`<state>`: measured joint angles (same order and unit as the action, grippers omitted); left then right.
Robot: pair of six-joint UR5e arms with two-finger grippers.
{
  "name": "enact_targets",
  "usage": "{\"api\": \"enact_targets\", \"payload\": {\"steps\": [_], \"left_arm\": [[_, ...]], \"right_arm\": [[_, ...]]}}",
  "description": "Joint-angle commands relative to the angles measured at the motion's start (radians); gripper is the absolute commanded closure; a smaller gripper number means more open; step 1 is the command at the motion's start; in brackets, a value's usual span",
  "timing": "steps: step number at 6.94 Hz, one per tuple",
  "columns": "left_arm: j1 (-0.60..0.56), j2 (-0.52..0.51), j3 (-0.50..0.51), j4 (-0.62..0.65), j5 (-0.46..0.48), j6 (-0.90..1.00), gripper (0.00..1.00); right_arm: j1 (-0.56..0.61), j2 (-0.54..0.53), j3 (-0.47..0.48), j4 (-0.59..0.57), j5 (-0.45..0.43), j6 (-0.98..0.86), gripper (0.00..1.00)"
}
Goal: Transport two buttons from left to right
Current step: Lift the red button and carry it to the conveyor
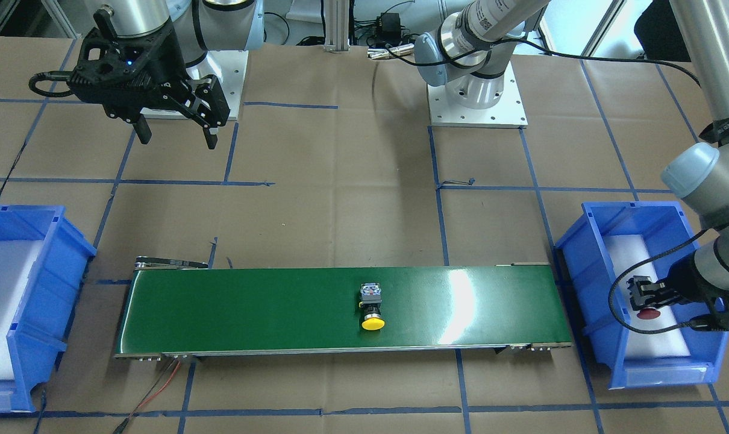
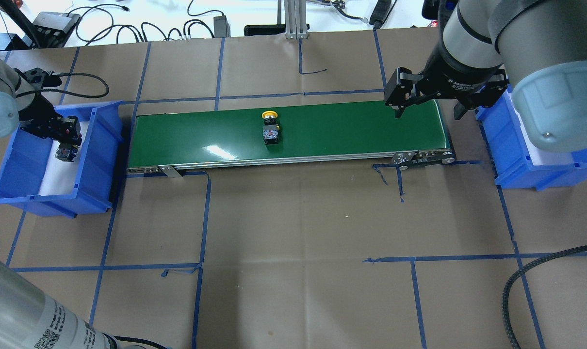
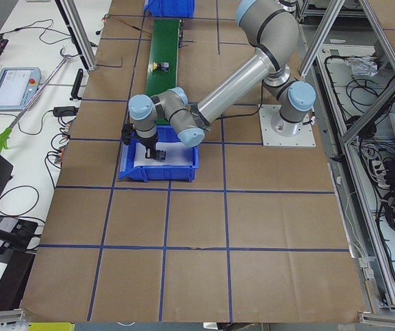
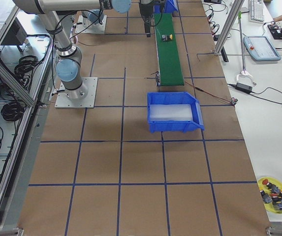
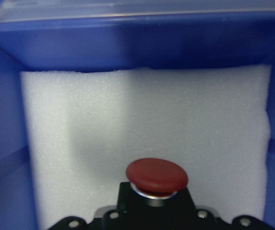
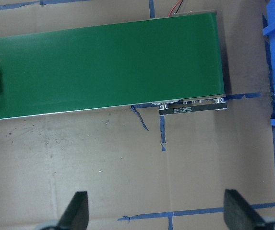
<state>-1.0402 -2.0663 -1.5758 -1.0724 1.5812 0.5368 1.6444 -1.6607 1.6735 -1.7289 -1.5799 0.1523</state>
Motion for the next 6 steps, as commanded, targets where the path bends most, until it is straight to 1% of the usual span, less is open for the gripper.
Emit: {"api": "enact_targets", "payload": {"steps": [1,3,4,5,6], "left_arm": [[0.002,0.113,0.008,-0.12,0.035,0.003,0.96],[-0.001,0.225,0.017,-0.246,0.04,0.002,0.96],[-0.004,0.265,0.019,-0.297,0.039,-0.003,0.96],[-0.017,0.285,0.017,-0.322,0.034,-0.023,0.96],[-0.036,0.284,0.017,-0.324,0.025,-0.049,0.96]], "right_arm": [[0.0,0.002,-0.001,-0.014,0.003,-0.002,0.0],[0.002,0.004,0.0,-0.014,0.006,0.009,0.0],[0.002,0.002,0.0,-0.012,0.008,0.01,0.0],[0.002,0.002,0.0,-0.009,0.008,0.01,0.0],[0.002,0.004,0.002,-0.012,0.009,0.009,0.0]]}}
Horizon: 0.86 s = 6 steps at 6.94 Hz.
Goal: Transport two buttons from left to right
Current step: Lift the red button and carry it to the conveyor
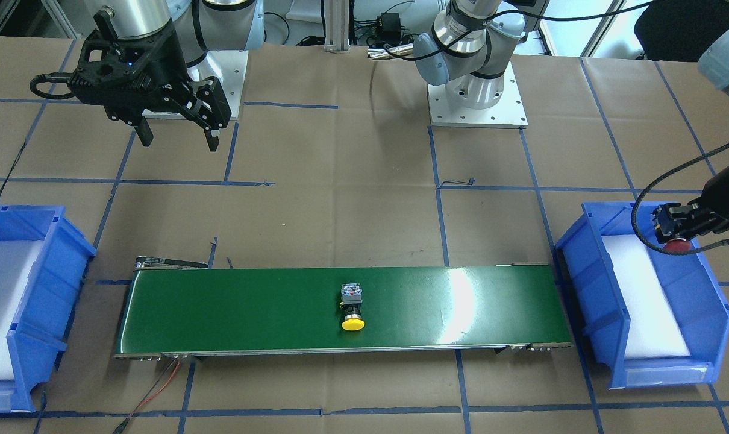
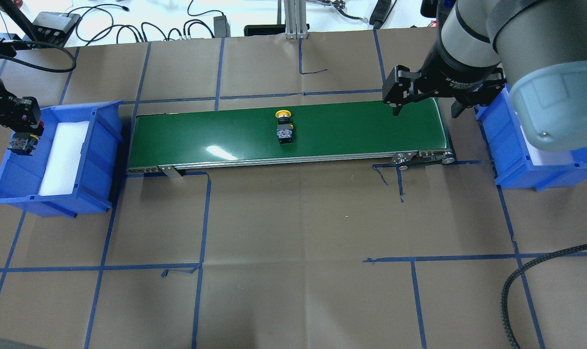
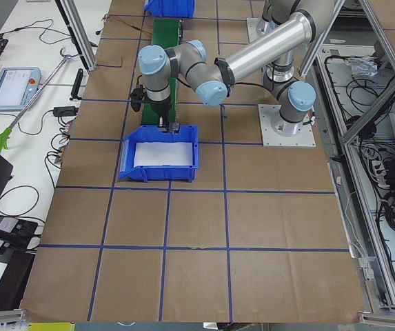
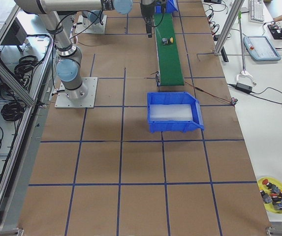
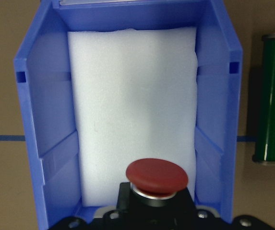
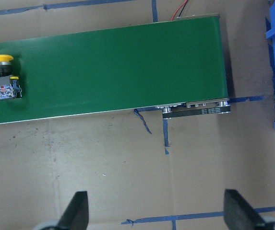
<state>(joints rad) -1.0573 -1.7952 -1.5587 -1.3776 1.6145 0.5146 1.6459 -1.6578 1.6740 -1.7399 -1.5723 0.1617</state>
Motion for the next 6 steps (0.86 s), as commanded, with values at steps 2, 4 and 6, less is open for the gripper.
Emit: {"api": "enact_targets", "payload": {"steps": [2,4,6], "left_arm": [[-0.163,0.01,-0.001,-0.015,-0.021,-0.225,0.96],[-0.298,0.002,-0.017,-0.001,-0.018,-0.428,0.96],[-0.335,-0.01,-0.033,0.021,-0.019,-0.487,0.96]], "right_arm": [[0.0,0.003,0.003,-0.003,0.002,0.001,0.0],[0.0,0.003,0.001,-0.003,0.002,0.002,0.0],[0.0,0.003,0.003,-0.004,0.002,0.001,0.0]]}}
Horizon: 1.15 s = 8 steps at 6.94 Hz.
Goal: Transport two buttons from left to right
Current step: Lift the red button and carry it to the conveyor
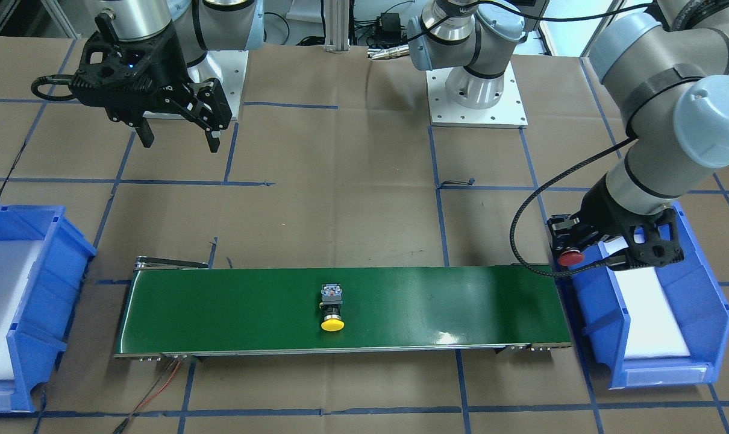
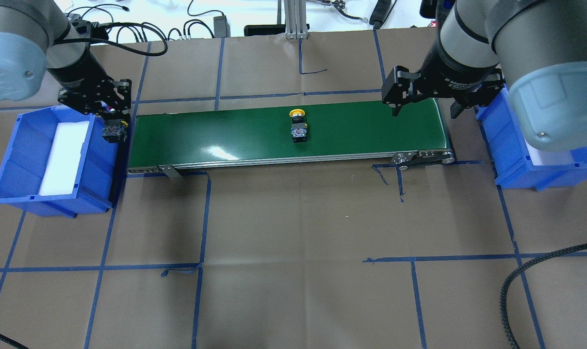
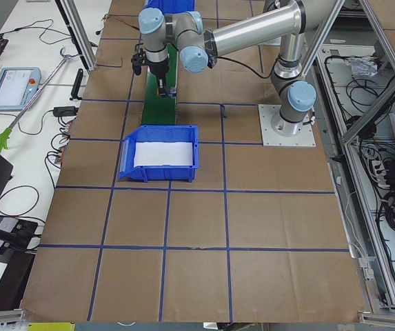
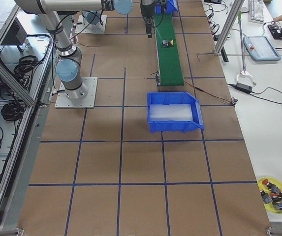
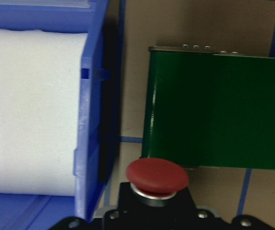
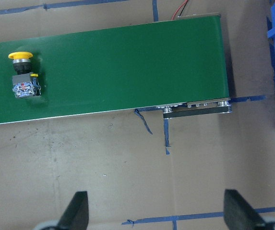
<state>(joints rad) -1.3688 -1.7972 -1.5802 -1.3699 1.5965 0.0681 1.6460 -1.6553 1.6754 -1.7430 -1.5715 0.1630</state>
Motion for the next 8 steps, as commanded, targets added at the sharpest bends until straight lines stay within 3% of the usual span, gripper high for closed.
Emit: {"api": "enact_targets", "payload": {"steps": [1,5,7,8], "left_arm": [[-0.03,-0.037,-0.024,0.025,-0.001,-0.042,0.96],[-0.076,-0.204,-0.089,0.349,0.009,-0.03,0.96],[-0.087,-0.199,-0.084,0.364,0.008,-0.028,0.95],[-0.087,-0.202,-0.084,0.365,0.007,-0.028,0.69]], "right_arm": [[0.0,0.003,0.001,-0.001,0.001,0.0,0.0],[0.0,0.025,0.0,-0.001,0.001,0.0,0.0],[0.0,0.029,-0.002,-0.001,0.001,0.001,0.0],[0.0,0.029,-0.002,-0.001,0.001,0.001,0.0]]}}
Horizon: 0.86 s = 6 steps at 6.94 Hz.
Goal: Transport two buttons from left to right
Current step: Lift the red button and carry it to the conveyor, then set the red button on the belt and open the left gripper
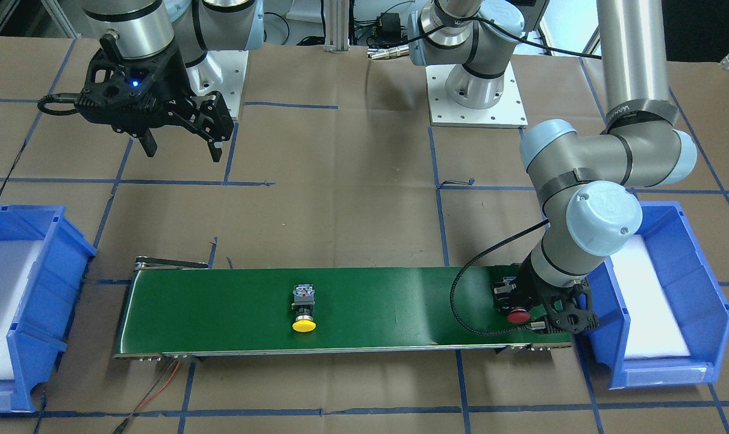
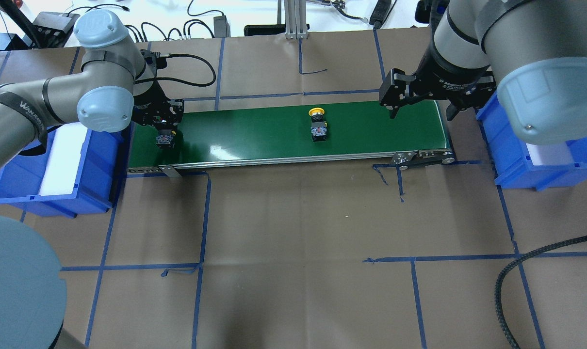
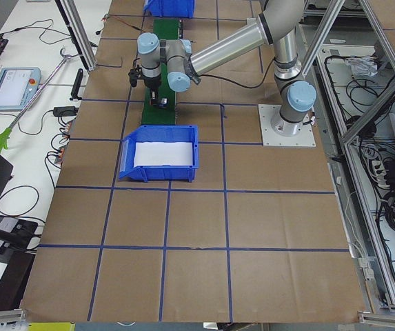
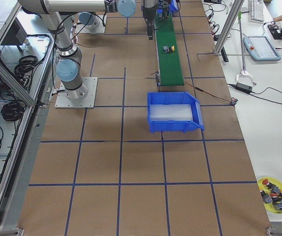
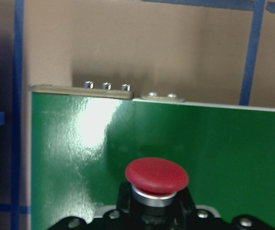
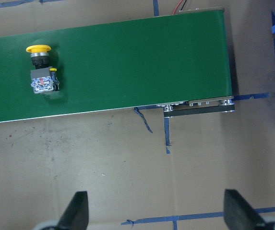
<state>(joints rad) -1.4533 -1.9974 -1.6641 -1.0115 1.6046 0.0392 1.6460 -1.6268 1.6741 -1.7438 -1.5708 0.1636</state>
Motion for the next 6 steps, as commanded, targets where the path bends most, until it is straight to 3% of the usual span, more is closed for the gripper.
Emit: {"api": "enact_targets", "payload": {"steps": [1,4,6], "left_arm": [[-0.001,0.0,0.007,0.007,-0.009,-0.001,0.02],[-0.004,0.064,0.043,-0.054,-0.003,-0.002,0.0],[-0.01,0.196,0.058,-0.273,-0.006,-0.013,0.0]], "right_arm": [[0.0,0.002,-0.001,0.0,0.0,0.001,0.0],[0.0,0.005,0.001,-0.002,0.0,0.007,0.0],[0.0,0.05,0.001,-0.069,0.0,0.007,0.0]]}}
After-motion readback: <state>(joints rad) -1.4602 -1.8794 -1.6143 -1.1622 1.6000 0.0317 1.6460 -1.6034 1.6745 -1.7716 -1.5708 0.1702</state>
